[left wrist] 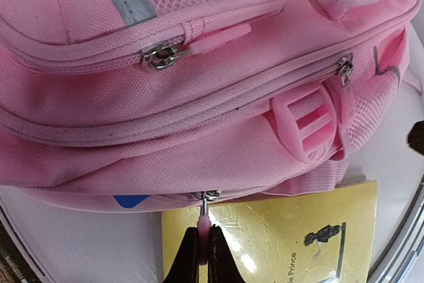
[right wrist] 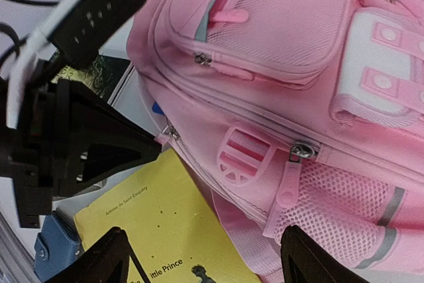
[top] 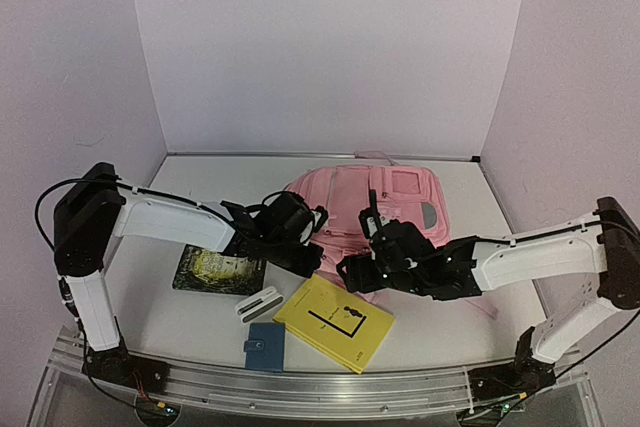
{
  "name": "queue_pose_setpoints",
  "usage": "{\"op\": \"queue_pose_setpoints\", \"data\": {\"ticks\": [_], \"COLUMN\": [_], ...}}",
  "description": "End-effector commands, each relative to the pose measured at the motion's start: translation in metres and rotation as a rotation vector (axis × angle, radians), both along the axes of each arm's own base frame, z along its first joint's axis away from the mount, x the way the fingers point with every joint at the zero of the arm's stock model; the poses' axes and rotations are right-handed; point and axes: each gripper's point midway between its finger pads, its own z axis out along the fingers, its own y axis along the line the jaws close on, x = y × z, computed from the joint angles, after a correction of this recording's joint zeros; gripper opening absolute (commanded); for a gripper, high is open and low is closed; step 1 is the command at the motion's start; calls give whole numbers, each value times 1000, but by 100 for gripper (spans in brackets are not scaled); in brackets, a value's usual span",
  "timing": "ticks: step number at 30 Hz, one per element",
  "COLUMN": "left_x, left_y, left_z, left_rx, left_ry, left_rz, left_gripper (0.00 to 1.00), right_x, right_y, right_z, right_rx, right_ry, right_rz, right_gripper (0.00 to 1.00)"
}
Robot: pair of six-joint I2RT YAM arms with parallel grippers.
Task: Pack the student bag
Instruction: Zip the student bag at the center of the board.
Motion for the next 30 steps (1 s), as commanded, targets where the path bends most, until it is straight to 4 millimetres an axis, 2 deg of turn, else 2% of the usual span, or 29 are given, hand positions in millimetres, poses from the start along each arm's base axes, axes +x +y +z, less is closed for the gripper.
{"op": "queue_pose_setpoints", "data": {"ticks": [1,8,14,20,24,26,28,30], "left_x": [19,17,16,15,15,15,17,23], "left_y": [10,16,17,17,19,21,26,38], "left_z": [58,79,99,106,110,113,114,113], "left_rx": [-70,-97,-121,-125,-128,-126,-104,-56], "left_ry": [-142,-169,-202,-205,-212,-222,-239,-262], "left_rz": [80,82,68,60,63,65,75,113], "left_gripper": [0,0,0,0,0,0,0,0], "right_x": [22,35,42,57,66,68,69,69], "right_y": [17,30,43,40,40,42,41,35], "right_z": [10,18,7,-1,-4,-6,-5,-2], "right_rx": [-105,-122,-221,-327,-369,-377,-377,-377], "right_ry": [-170,-325,-369,-418,-443,-452,-457,-462], "right_rz": [51,68,124,67,23,25,16,-12], "right_gripper": [75,71,68,65,48,35,15,2]}}
